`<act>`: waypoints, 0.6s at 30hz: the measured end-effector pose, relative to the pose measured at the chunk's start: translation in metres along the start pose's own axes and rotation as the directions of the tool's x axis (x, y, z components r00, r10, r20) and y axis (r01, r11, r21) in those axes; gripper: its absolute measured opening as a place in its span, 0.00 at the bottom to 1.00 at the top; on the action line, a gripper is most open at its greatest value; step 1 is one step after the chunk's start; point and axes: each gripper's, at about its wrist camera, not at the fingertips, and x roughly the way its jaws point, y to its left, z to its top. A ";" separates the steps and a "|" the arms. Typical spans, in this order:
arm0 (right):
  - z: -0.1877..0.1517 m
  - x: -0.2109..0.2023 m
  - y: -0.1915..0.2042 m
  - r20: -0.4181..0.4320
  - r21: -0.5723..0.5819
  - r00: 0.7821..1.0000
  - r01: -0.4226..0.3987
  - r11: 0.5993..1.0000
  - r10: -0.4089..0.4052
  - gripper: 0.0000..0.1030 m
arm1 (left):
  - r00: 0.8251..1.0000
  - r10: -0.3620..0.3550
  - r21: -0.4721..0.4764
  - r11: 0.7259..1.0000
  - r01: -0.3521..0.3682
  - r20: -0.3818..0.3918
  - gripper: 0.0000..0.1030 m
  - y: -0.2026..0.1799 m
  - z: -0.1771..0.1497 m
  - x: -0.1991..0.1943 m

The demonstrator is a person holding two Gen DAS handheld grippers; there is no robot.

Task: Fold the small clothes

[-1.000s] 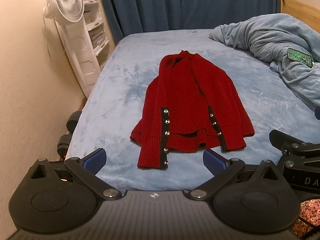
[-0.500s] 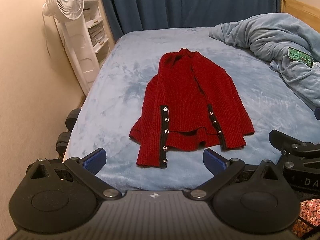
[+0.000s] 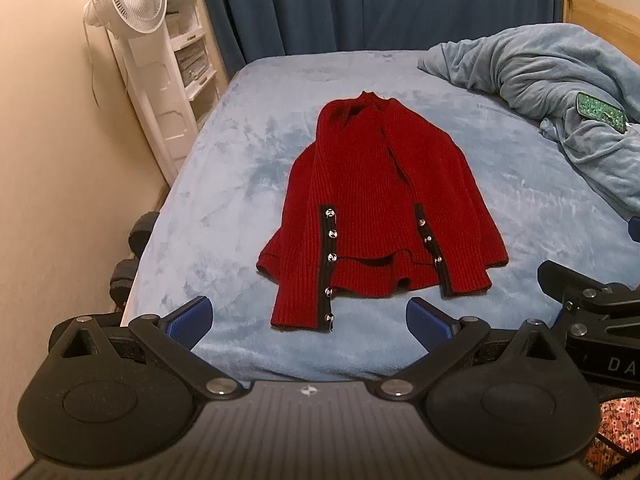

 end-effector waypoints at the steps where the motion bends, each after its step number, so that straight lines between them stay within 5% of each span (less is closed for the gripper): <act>1: 0.000 0.001 0.001 -0.003 0.000 1.000 -0.001 1.000 0.001 0.99 | 1.000 -0.002 -0.001 1.000 0.002 -0.005 1.00 0.000 0.000 0.001; 11: -0.003 0.023 -0.002 -0.068 0.021 0.998 -0.008 1.000 0.009 0.99 | 0.994 -0.035 -0.009 0.999 0.034 -0.105 1.00 0.001 -0.002 0.030; 18: 0.002 0.061 -0.020 -0.137 0.096 0.991 0.006 0.995 0.007 0.99 | 0.974 -0.076 -0.087 0.995 0.058 -0.216 1.00 0.019 0.004 0.074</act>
